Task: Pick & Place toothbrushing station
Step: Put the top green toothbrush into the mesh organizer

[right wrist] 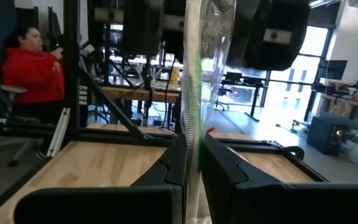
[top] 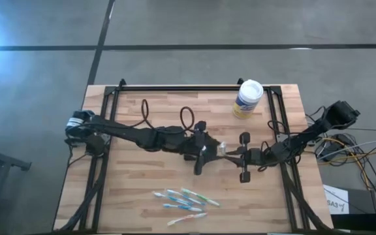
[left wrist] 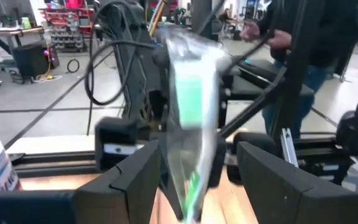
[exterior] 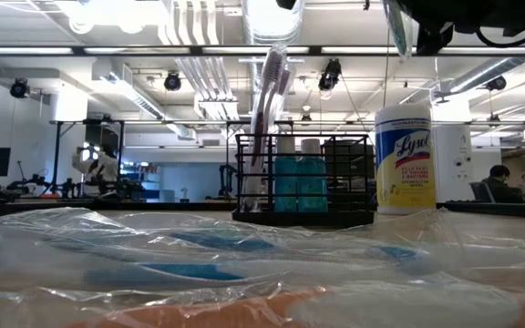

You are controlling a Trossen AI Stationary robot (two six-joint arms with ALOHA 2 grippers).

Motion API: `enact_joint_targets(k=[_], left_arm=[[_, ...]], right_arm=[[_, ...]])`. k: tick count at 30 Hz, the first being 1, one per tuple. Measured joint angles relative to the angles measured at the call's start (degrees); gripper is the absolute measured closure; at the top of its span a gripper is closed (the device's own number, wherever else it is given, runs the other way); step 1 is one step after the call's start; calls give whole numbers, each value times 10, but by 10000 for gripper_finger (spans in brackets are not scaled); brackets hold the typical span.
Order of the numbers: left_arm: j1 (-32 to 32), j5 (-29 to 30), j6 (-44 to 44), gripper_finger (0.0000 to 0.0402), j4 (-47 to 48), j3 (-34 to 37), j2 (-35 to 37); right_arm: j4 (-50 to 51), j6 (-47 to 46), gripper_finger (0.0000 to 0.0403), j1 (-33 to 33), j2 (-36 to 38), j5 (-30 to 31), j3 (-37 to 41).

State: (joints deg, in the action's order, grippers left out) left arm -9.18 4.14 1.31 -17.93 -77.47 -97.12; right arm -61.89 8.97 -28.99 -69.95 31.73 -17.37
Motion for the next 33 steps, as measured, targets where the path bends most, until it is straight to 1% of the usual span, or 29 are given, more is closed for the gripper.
enact_joint_targets(k=[10,14,16,18,21,24,25,29,33], left_arm=[[4,0,-14,184,2,-1,-13],[5,0,-32,199,1,-1,-17],[6,0,-44,216,-13,-1,-17],[9,-2,-47,242,-23,-1,-17],[14,-10,-54,298,-21,-1,-17],[16,-22,-54,369,-10,-1,-17],[16,-25,-56,382,-7,-1,-17],[17,-31,-65,383,4,-1,-15],[25,-30,-84,386,10,-1,-4]], right_arm=[[0,5,380,5,0,15,1],[0,5,380,8,-5,17,1],[2,5,380,8,-9,24,1],[0,6,380,12,-15,28,1],[0,7,380,21,-23,30,-3],[0,7,380,26,-28,30,-9],[0,7,380,27,-31,29,-10],[2,-7,367,28,-41,28,-10],[3,-14,323,28,-39,30,-9]])
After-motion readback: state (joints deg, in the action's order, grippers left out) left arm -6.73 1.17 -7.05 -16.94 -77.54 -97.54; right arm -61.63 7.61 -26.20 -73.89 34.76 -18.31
